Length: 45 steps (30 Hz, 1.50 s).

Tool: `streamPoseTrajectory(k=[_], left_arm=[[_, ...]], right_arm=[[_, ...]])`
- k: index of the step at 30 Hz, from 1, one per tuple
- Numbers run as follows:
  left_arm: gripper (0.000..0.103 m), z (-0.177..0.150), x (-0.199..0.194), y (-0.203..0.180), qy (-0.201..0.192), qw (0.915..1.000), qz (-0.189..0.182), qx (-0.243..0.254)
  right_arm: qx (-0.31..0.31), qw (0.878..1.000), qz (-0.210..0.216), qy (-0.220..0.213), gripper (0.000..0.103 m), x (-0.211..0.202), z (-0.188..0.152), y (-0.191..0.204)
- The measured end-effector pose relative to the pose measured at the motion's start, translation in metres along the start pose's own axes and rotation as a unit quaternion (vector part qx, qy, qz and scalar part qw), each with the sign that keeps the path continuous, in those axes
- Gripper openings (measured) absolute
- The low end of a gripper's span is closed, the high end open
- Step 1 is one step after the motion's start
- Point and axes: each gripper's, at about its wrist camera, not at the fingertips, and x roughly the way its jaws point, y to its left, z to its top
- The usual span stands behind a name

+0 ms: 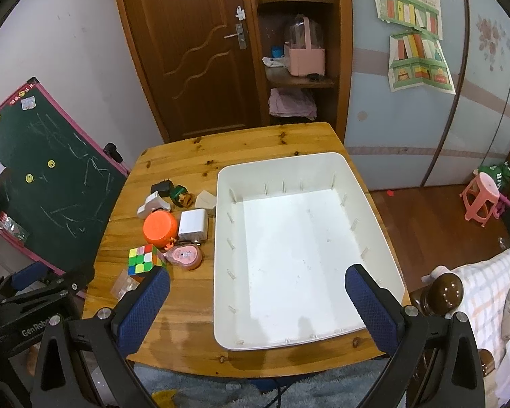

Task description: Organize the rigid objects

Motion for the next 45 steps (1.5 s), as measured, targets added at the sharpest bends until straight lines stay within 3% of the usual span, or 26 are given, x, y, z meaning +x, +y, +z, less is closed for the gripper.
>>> streamPoseTrajectory(k=[45], left_arm=[[0.098,-0.0048,0.0060,0.0014,0.011,0.9999,-0.005,0.006]], right_arm=[[-0.001,1.000,-0.029,-0.003,0.103,-0.0007,-0.0043,-0.0001]])
